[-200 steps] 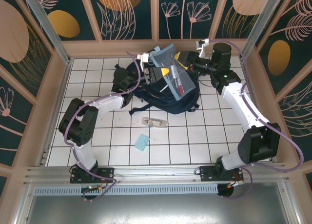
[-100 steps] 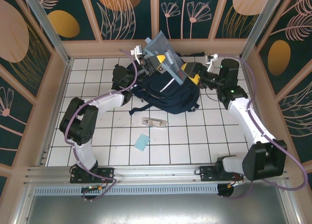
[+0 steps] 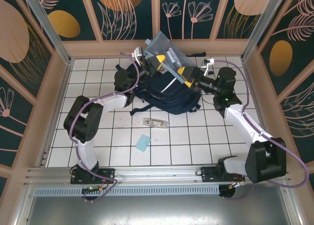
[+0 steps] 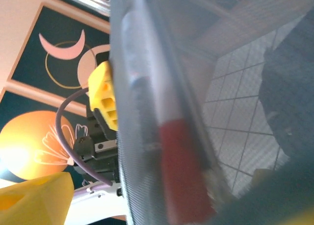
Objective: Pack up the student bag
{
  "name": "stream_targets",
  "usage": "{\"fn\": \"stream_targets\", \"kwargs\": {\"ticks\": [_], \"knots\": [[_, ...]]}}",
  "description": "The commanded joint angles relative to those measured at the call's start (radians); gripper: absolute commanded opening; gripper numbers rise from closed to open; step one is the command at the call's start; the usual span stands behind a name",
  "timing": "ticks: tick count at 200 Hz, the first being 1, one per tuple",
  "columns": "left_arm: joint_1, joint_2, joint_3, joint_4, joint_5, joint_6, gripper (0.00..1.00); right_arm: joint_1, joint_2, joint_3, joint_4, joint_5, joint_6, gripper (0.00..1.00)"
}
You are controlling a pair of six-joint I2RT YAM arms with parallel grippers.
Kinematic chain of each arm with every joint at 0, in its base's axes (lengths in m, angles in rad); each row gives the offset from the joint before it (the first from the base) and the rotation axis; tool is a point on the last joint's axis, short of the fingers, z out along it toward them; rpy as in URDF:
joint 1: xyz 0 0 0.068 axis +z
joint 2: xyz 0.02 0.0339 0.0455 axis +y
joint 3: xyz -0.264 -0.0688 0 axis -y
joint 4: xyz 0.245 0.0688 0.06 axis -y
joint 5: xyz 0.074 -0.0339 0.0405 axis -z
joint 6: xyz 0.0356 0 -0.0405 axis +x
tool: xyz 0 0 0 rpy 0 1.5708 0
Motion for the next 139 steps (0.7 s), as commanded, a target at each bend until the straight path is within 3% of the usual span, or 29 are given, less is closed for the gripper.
{"fn": "stream_targets", "kwargs": {"ticks": [1,30,51,58,70,78,93,108,122,139], "knots": [[-0.018,0.007,-0.014,0.075,-0.003,-0.012,0.0,0.017,0.023,0.036,0.103,0.008,0.008,0.81],[-0.03,0.008,-0.031,0.076,0.004,-0.019,0.0,0.021,0.033,0.044,0.131,0.025,0.015,0.41],[-0.035,0.003,-0.041,0.075,0.008,-0.02,0.04,0.024,0.026,0.053,0.105,0.043,-0.01,0.23],[-0.036,0.001,-0.042,0.071,0.011,-0.02,0.1,0.025,0.02,0.053,0.092,0.049,-0.021,0.18],[-0.036,0.0,-0.042,0.058,0.017,-0.018,0.32,0.023,0.007,0.052,0.067,0.068,-0.042,0.06],[-0.038,-0.001,-0.041,0.044,0.023,-0.013,0.41,0.023,-0.005,0.051,0.044,0.082,-0.061,0.03],[-0.037,-0.006,-0.041,0.005,0.038,0.008,0.48,0.015,-0.025,0.052,-0.012,0.099,-0.101,0.0],[-0.037,-0.027,-0.044,-0.093,0.052,0.082,0.67,-0.004,-0.052,0.054,-0.097,0.13,-0.143,0.0],[-0.038,-0.069,-0.039,-0.314,0.05,0.242,0.78,-0.043,-0.075,0.055,-0.215,0.184,-0.177,0.0],[-0.04,-0.123,0.003,-0.687,-0.015,0.514,0.82,-0.102,-0.104,0.052,-0.362,0.254,-0.227,0.0]]}}
